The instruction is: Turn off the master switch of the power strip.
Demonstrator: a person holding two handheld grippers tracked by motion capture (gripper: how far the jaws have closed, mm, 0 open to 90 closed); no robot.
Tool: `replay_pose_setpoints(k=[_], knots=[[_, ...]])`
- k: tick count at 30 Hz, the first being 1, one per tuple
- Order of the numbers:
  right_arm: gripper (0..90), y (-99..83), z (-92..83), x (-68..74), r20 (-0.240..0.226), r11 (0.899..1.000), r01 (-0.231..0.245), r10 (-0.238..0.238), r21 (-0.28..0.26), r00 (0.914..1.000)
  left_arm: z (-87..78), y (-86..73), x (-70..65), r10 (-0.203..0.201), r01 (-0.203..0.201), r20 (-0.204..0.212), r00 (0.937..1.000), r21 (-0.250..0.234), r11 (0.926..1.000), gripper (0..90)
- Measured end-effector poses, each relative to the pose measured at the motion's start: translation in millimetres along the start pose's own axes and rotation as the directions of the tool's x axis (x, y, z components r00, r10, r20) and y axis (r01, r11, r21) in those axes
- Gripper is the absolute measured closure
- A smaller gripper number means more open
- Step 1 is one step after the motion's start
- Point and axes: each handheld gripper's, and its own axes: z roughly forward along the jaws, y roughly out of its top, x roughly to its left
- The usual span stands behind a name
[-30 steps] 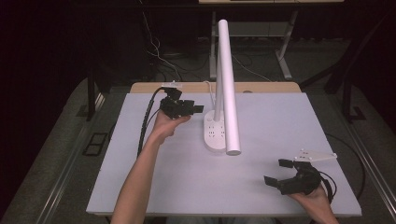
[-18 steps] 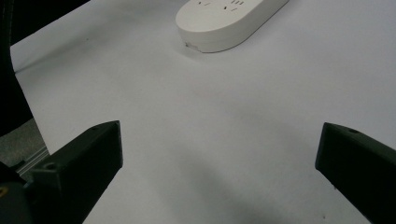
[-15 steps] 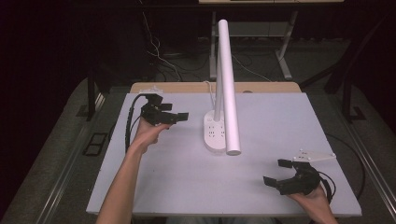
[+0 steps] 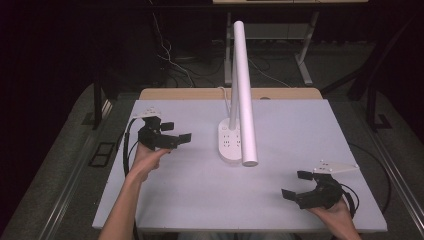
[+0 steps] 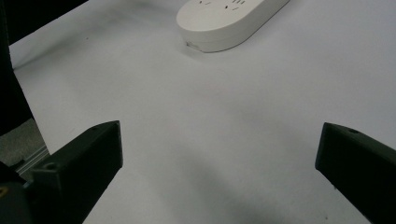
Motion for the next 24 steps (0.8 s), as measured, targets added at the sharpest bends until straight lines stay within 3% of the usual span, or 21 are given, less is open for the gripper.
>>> replay_pose_setpoints(k=[12, 24], knots=[[0.0, 0.3, 1.1, 1.6, 0.002, 1.000, 0.004, -0.004, -0.001, 1.0000, -12.5, -23.5, -23.2, 0.069, -0.068, -0.029, 0.9972, 0.027, 0.9973, 0.0], [0.0, 0.7, 1.0, 3.0, 0.001, 1.000, 0.009, -0.009, -0.002, 1.0000, -13.7, -61.8, -38.4, 0.068, -0.068, 0.001, 0.9977, 0.046, 0.9966, 0.0]])
